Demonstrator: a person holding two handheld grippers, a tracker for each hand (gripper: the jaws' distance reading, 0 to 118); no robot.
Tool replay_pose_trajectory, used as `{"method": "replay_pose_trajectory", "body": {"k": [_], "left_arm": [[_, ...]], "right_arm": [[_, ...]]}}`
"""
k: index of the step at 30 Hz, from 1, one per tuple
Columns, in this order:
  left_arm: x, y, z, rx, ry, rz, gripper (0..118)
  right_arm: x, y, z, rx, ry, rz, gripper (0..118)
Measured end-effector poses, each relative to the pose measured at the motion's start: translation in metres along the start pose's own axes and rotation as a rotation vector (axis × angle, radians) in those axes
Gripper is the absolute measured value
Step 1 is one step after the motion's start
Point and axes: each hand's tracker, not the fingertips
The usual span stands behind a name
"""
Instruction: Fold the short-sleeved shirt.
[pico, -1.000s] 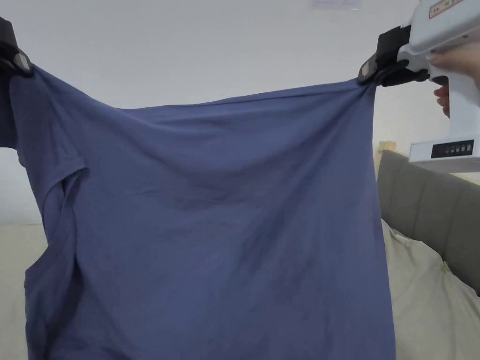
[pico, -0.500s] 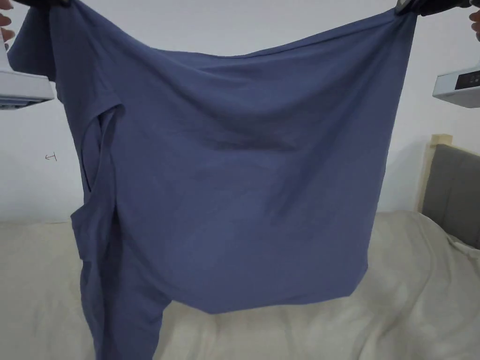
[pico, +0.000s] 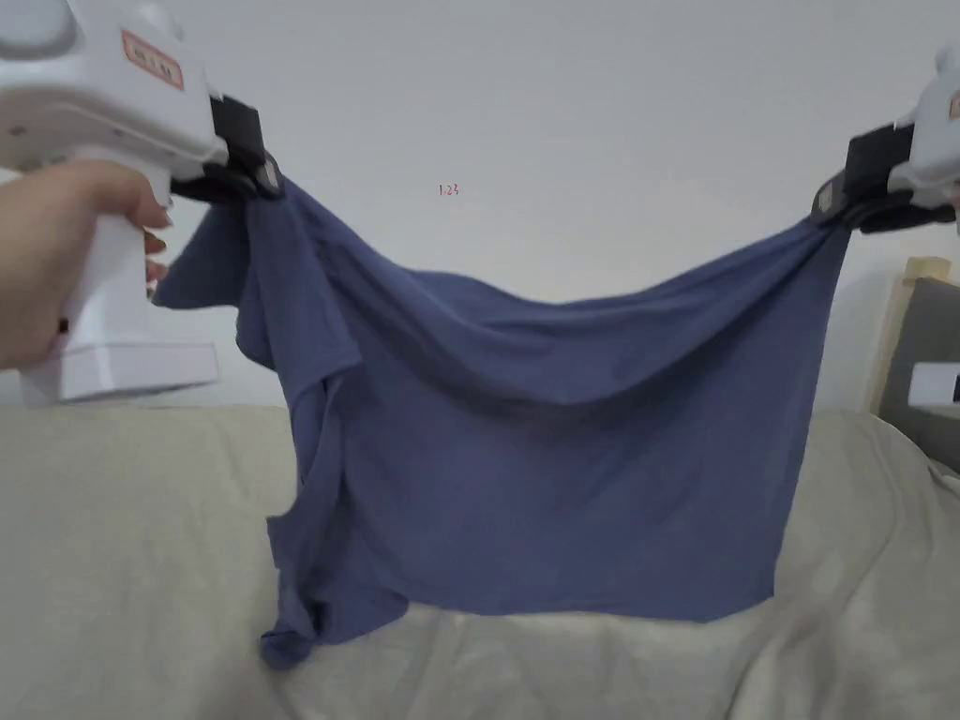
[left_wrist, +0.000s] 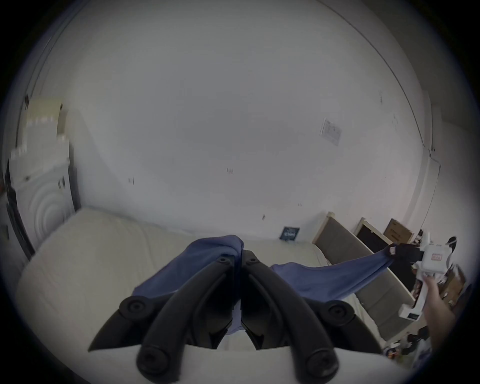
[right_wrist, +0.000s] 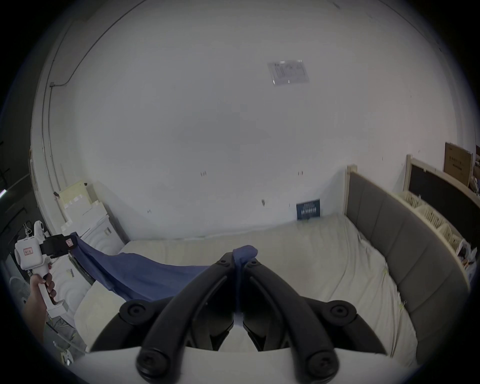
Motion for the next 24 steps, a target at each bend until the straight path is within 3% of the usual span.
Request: {"method": "replay_pose_trajectory", "body": {"k": [6,14,17,24], "left_arm": [[-0.002,-0.06,0.037,-0.094,-0.048,-0.026,3],[0.013,-0.113,0.151,-0.101,-0.149,-0.087,3],[0.017,-0.13,0.193,-0.088,-0.186,-0.096,3],[0.014,-0.199,0.207,-0.283,-0.145,-0.165,3]], "right_arm": [[0.003,-0.063,0.058,-0.048,0.006,0.007,5],[0.001,-0.116,0.178,-0.016,0.089,0.001,5],[-0.002,-0.13,0.214,-0.019,0.102,0.035,5],[0.021,-0.201,0.229,-0.159,0.095,0.055,5]]}}
